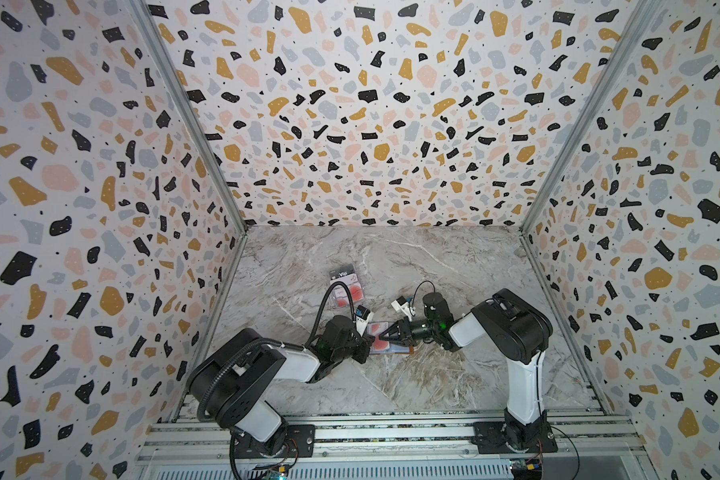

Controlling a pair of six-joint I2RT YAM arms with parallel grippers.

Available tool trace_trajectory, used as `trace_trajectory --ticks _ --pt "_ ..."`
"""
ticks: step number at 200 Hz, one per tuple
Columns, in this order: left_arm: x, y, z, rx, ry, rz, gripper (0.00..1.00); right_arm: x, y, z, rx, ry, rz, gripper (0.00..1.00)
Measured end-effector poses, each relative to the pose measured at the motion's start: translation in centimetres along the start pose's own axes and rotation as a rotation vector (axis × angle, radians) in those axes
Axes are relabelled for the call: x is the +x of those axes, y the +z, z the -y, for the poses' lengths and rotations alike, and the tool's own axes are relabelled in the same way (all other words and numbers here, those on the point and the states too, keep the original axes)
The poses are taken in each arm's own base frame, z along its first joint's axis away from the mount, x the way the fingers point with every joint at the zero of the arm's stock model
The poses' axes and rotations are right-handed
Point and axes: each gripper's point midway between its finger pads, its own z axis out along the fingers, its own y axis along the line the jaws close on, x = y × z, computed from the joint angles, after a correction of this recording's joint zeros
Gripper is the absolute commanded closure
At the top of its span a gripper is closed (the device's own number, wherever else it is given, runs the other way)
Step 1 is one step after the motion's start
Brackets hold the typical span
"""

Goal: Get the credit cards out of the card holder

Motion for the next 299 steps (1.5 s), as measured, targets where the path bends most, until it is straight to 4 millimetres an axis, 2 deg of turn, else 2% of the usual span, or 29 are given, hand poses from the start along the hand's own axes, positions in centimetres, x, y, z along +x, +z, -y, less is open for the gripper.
trace_trajectory --ticks 82,212,299 --pt "-0.2 0.5 -0.3 -0.010 -0.002 0.014 1.00 -0.5 -0.8 0.4 0.016 0.019 0.017 0.80" --pt "-0.5 0.8 -0.3 -0.013 -0.010 0.019 1.00 -1.3 -2.5 -0.1 0.027 0.001 0.050 0.82" --pt "-0.5 0.9 -0.3 -0.013 -0.011 0.017 1.00 -1.1 -3.7 0.8 0.108 -0.024 0.056 0.93"
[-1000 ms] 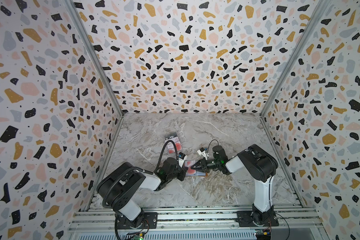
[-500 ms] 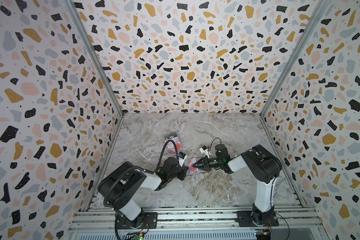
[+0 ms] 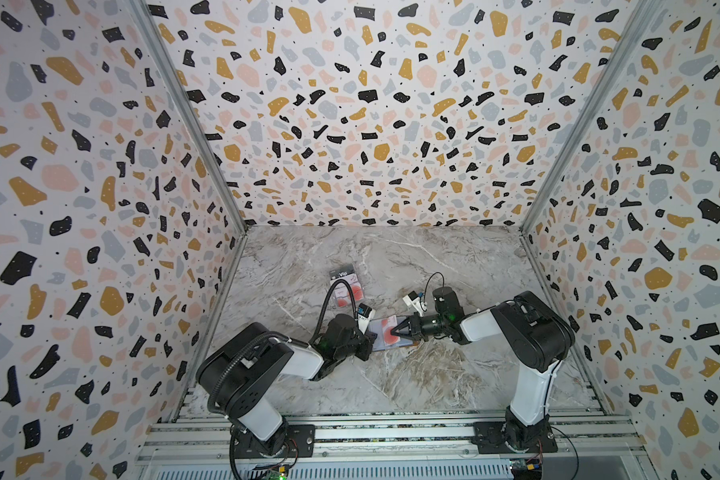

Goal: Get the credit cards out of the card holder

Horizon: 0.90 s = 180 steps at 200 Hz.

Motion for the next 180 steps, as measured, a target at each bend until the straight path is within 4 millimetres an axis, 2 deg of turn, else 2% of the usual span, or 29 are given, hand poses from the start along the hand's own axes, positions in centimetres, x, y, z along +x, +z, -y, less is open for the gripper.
trace_trajectory --ticks 56,145,170,176,180 --pt "0.0 0.0 0.0 0.000 -0.004 0.000 1.00 -0.3 -1.1 0.5 0.048 -0.010 0.017 0.97" --pt "0.2 -0.5 0.2 -0.002 -0.011 -0.022 1.00 -1.2 -3.2 0.8 0.246 -0.116 0.033 1.00" --pt "0.3 -0.9 0.2 -0.008 -0.015 -0.052 0.92 -1.2 -4.3 0.4 0.308 -0.169 0.037 1.00" --pt "0.4 -1.1 0.3 -0.010 -0.013 -0.063 0.89 -1.3 -4.5 0.2 0.319 -0.188 0.038 1.00" --pt "0.3 -1.2 0.3 -0.011 -0.009 -0.071 0.81 -1.3 -4.7 0.0 0.323 -0.203 0.038 1.00"
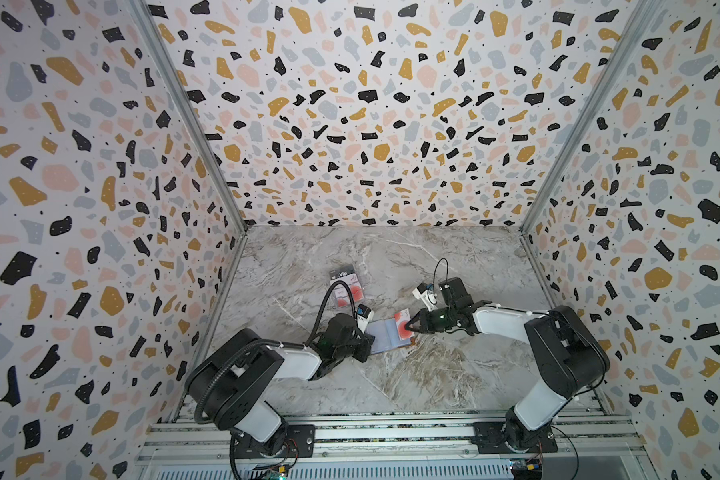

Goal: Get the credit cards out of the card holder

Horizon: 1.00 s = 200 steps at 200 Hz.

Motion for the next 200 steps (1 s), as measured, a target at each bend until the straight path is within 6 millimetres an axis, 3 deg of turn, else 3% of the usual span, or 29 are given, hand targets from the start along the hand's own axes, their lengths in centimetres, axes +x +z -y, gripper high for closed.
trace_trajectory --ticks 23,62,85,132,167,200 --pt "-1.4 -1.1 0.7 0.007 0.029 -0.011 0.73 -0.4 -1.1 -0.7 0.019 -0.075 0.015 1.00" --pt "-7.7 -4.2 3.7 0.094 0.133 0.086 0.64 -0.7 -2.8 -2.9 -0.013 -0.207 0.044 1.00" --pt "-9.6 -5.7 5.5 0.192 0.190 0.096 0.56 -0.3 -3.5 -4.4 -0.068 -0.276 0.035 1.00" --pt "-10.5 -8.1 8.3 0.374 0.317 0.032 0.55 1.1 -4.1 -8.1 -0.188 -0.427 -0.010 1.00" --pt "-10.2 -9.3 8.8 0.429 0.357 -0.006 0.56 3.2 -4.3 -11.4 -0.262 -0.575 -0.044 1.00" --pt "-9.5 -10.0 9.2 0.461 0.373 -0.041 0.58 3.9 -4.3 -13.1 -0.301 -0.657 -0.058 1.00"
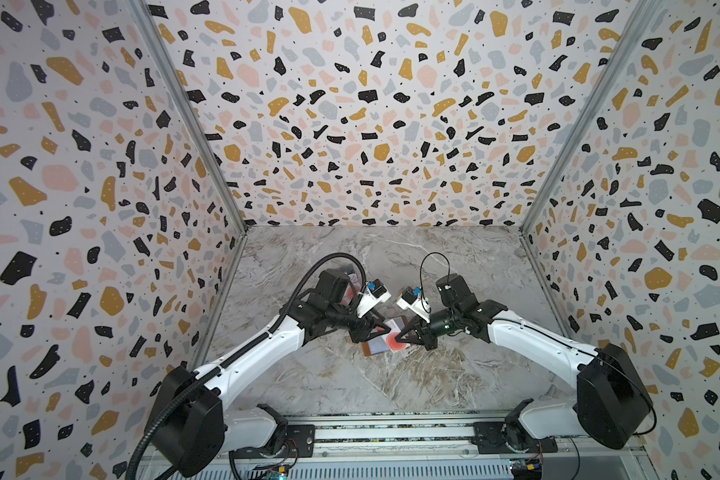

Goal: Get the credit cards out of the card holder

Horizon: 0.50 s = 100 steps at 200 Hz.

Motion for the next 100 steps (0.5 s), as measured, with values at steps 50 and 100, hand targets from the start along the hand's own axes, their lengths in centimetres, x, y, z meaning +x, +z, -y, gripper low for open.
trace_trajectory --ticks 50,100 --pt "0.5 -0.3 1.5 0.081 0.015 -0.015 0.81 0.0 0.2 -0.5 -0.010 -0.044 -0.007 1.00" --pt "0.6 -0.7 2.4 0.152 0.024 -0.008 1.00 -0.1 0.3 -0.6 -0.008 -0.060 -0.012 0.73"
